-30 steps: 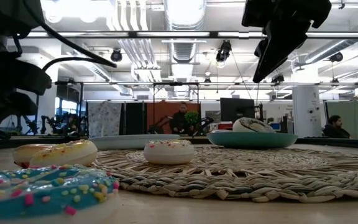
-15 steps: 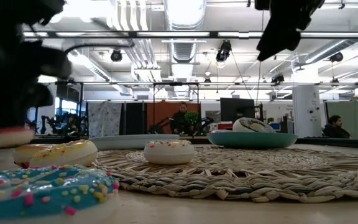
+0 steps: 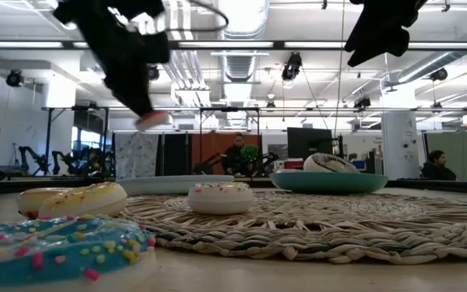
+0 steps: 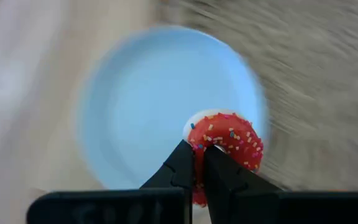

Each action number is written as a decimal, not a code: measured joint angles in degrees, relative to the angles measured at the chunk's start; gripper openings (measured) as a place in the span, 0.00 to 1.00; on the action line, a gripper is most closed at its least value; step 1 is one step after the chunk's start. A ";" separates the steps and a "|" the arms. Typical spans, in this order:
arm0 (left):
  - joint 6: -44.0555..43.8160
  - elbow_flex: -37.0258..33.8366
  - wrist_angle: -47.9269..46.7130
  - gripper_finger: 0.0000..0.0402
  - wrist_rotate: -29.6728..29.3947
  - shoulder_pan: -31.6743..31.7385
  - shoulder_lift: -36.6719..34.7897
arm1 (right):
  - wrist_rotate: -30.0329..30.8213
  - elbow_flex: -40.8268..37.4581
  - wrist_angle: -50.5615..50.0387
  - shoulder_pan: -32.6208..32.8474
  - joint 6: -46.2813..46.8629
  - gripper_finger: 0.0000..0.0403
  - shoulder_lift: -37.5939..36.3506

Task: Pick & Place donuts
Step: Put the small red donut on the blue plate, then put the small orange donut on the blue plate

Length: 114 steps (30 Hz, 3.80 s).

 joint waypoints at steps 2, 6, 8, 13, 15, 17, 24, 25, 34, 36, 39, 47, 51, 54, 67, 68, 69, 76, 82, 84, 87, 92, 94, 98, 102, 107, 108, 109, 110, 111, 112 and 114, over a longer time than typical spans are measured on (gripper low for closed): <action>3.85 0.94 1.99 0.00 0.91 5.63 2.23 | 0.00 0.00 -0.10 0.00 0.08 0.50 0.04; 8.36 2.57 3.83 0.00 5.98 14.47 10.03 | 0.00 -0.16 -0.24 0.00 0.29 0.50 0.64; 9.39 3.79 2.88 0.00 6.84 16.26 14.84 | -0.01 -0.17 -0.46 0.00 0.78 0.50 0.97; 11.19 8.10 -2.39 0.01 7.64 16.30 22.89 | -0.04 -0.71 -0.67 0.15 2.98 0.50 0.92; 11.72 9.51 -4.93 0.05 8.23 15.93 24.37 | -0.06 -0.91 -0.63 0.23 3.49 0.50 0.86; 11.81 11.16 -6.88 0.10 8.59 15.55 24.48 | -0.07 -1.15 -0.69 0.24 3.52 0.50 0.76; 12.08 12.20 -9.67 0.28 9.01 15.40 19.32 | -0.24 -2.16 -0.71 0.24 3.40 0.50 0.90; 12.71 12.13 -10.68 0.30 9.02 15.40 18.72 | -0.26 -2.29 -0.64 0.24 3.29 0.50 0.90; 11.60 9.26 -7.05 0.33 13.04 15.02 17.27 | -0.63 -2.43 0.93 0.24 2.19 0.50 0.91; 14.20 9.26 -7.79 0.33 12.11 15.09 17.06 | -0.62 -2.43 1.49 0.24 2.24 0.50 0.92; 12.15 9.03 -6.02 0.33 8.17 14.62 16.69 | -0.87 -2.43 1.64 0.24 2.67 0.50 0.94; 15.02 8.59 -9.25 0.39 2.59 13.04 16.79 | -1.55 -2.43 2.99 0.24 3.28 0.50 0.96; 14.10 8.67 -13.94 0.40 -0.10 12.94 14.17 | -1.61 -2.43 2.98 0.24 3.44 0.50 0.96; 12.30 8.30 -15.18 0.41 7.15 11.04 10.26 | -1.73 -2.43 2.95 0.24 3.47 0.50 0.96; 6.34 -1.16 1.66 0.40 -4.44 -28.40 8.03 | -1.70 -3.50 2.78 0.24 2.82 0.50 0.98; 5.41 -1.19 1.64 0.40 -6.88 -30.53 8.80 | -1.70 -3.63 2.77 0.24 2.82 0.50 0.98; 4.13 -1.15 1.62 0.40 -8.10 -32.31 9.49 | -1.70 -3.72 2.81 0.24 2.84 0.50 0.98; -0.81 0.38 4.92 0.40 -8.15 -40.08 15.54 | -1.75 -4.54 2.75 0.24 2.88 0.50 0.98; -3.70 2.31 5.70 0.40 -9.73 -40.71 20.63 | -1.79 -5.13 2.71 0.24 3.17 0.50 0.98; -4.35 2.35 6.39 0.40 -9.71 -40.74 21.90 | -1.94 -5.43 2.63 0.24 3.59 0.50 0.98; -6.14 2.24 6.96 0.38 -9.39 -40.78 23.60 | -2.18 -5.67 2.62 0.24 4.57 0.50 0.98; -9.50 2.36 6.79 0.25 -8.53 -40.73 25.06 | -2.23 -5.99 2.59 0.24 4.98 0.50 0.98; -10.72 2.53 6.15 0.16 -8.68 -40.49 24.95 | -2.25 -5.99 2.58 0.24 4.99 0.50 0.98; -15.35 2.51 4.16 0.02 -7.96 -38.89 23.22 | -2.20 -6.01 2.62 0.24 4.97 0.50 0.98; -20.53 2.30 2.44 0.01 -7.72 -35.91 19.36 | -1.86 -6.01 2.92 0.22 4.92 0.50 0.98; -21.85 1.99 3.21 0.00 -5.20 -30.63 10.27 | -3.72 -6.05 4.98 0.22 4.39 0.50 0.98; -21.49 1.77 4.46 0.00 -3.20 -28.78 8.45 | -4.80 -6.05 6.28 0.22 3.47 0.50 1.00; -21.19 1.26 6.93 0.00 -0.15 -26.65 6.61 | -5.75 -6.05 7.94 0.22 2.25 0.50 1.15; -20.94 0.56 9.80 0.00 3.64 -24.19 5.04 | -6.53 -6.05 10.04 0.22 0.83 0.50 1.35; -21.06 -0.41 12.81 0.00 8.32 -21.52 3.72 | -7.28 -6.05 12.23 0.22 -0.95 0.50 1.74; -21.52 -1.56 16.14 0.00 14.03 -18.73 2.67 | -7.85 -6.05 14.57 0.05 -3.23 0.50 2.28; -23.00 -3.62 21.77 0.00 22.10 -13.68 1.38 | -9.40 -6.05 20.20 -0.17 -9.22 0.50 3.69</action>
